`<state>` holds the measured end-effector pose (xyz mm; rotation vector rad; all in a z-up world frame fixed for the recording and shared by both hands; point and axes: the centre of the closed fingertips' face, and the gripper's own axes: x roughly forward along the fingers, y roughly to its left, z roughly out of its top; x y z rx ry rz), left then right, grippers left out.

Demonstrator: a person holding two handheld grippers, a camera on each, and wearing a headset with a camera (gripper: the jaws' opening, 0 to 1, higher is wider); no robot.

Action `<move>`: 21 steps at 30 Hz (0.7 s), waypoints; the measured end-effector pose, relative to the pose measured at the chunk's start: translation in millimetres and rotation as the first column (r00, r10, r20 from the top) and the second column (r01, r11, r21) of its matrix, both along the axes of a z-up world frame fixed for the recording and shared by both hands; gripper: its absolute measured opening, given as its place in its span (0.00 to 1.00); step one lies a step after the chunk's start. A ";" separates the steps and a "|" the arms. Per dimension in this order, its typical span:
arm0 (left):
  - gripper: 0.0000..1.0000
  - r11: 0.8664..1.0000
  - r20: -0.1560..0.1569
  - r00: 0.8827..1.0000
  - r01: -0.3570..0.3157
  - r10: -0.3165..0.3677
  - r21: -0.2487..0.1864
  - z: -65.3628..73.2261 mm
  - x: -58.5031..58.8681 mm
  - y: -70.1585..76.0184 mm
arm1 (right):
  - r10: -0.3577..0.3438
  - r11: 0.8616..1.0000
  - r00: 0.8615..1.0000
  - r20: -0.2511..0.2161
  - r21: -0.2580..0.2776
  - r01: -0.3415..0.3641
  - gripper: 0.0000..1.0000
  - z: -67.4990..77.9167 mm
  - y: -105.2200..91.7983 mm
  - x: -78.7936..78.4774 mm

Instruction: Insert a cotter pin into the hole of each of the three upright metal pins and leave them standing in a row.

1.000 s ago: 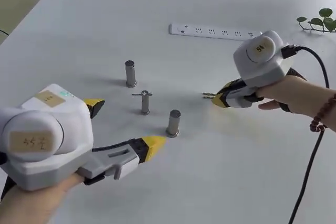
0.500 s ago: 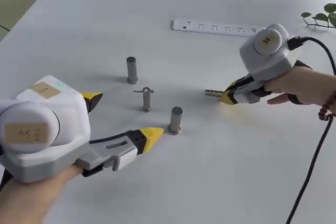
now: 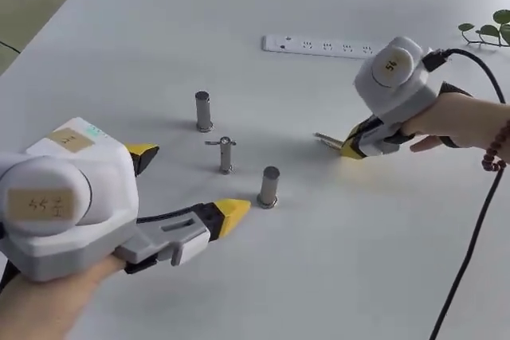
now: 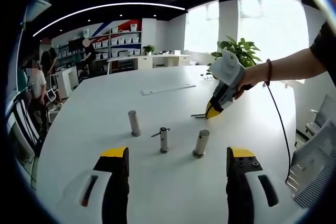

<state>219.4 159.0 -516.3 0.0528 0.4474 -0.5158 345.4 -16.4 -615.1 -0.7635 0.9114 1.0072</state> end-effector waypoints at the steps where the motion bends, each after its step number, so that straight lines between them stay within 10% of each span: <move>1: 0.75 1.000 0.001 1.000 0.002 -0.002 0.000 0.3 -0.2 -0.4 | 0.002 1.000 1.000 0.001 -0.001 -0.002 0.00 0.4 -0.2 0.4; 21: 0.64 1.000 -0.009 1.000 0.019 -0.020 -0.024 14.5 2.2 -4.3 | 0.043 0.991 0.990 0.132 0.118 -0.058 0.00 37.7 26.2 -2.2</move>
